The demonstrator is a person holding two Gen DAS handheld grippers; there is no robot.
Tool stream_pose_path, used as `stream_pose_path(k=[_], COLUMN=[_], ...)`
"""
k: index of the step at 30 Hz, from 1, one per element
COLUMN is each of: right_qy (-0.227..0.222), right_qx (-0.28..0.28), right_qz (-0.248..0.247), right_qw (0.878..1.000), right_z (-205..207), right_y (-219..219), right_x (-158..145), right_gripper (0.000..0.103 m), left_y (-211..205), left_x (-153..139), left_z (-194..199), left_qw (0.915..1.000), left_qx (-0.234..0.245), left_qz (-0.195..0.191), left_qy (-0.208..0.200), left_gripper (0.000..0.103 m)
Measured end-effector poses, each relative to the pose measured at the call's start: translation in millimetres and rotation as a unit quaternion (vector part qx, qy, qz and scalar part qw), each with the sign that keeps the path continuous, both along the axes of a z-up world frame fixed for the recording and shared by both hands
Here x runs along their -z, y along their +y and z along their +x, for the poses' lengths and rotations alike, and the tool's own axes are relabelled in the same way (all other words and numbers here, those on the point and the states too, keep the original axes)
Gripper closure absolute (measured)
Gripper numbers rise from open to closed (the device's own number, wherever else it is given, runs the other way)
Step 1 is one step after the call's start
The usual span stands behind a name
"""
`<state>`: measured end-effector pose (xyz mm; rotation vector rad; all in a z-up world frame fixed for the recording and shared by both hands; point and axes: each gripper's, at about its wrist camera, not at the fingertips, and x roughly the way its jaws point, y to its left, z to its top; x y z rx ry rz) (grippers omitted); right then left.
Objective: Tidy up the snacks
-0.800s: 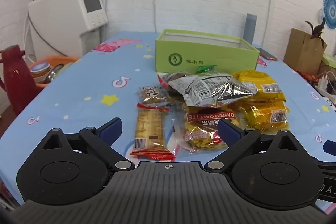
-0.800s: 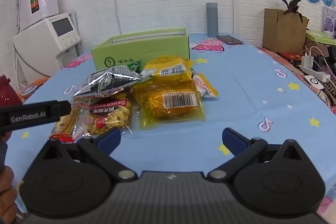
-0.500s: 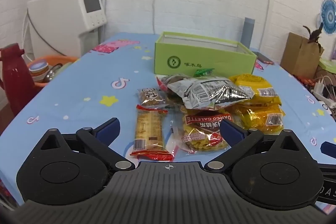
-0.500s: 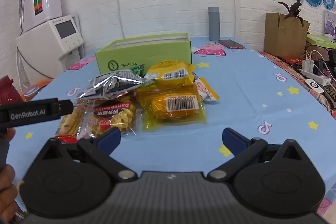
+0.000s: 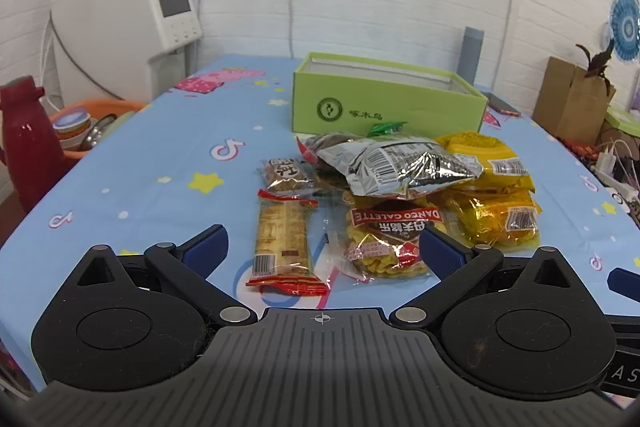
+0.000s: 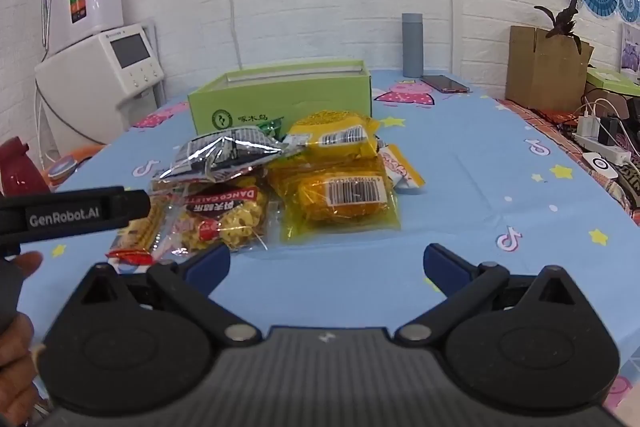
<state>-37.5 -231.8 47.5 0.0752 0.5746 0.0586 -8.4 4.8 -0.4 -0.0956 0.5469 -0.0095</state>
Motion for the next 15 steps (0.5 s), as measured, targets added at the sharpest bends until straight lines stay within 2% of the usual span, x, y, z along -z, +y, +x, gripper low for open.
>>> stream_pose_path(k=[2,3,15], right_qy=[0.001,0.018,0.023], right_qx=[0.004,0.010,0.016], right_qz=[0.000,-0.007,-0.008], right_qw=[1.000,1.000,1.000], right_z=[-0.1,0.3,-0.2], right_y=[-1.5,-5.1,-12.4], right_x=[0.2,1.6,2.6], right_gripper=[0.000,0.000,0.000], left_y=[0.6,0.8,-6.2], left_x=[0.0,0.4,0.0], left_z=[0.4,0.9,2.5], left_qw=[1.0000,1.0000,0.9996], left_qx=[-0.002,-0.002,0.017], left_qz=[-0.001,-0.002,-0.016], left_qy=[0.002,0.003,0.015], left_gripper=[0.008,0.008,0.008])
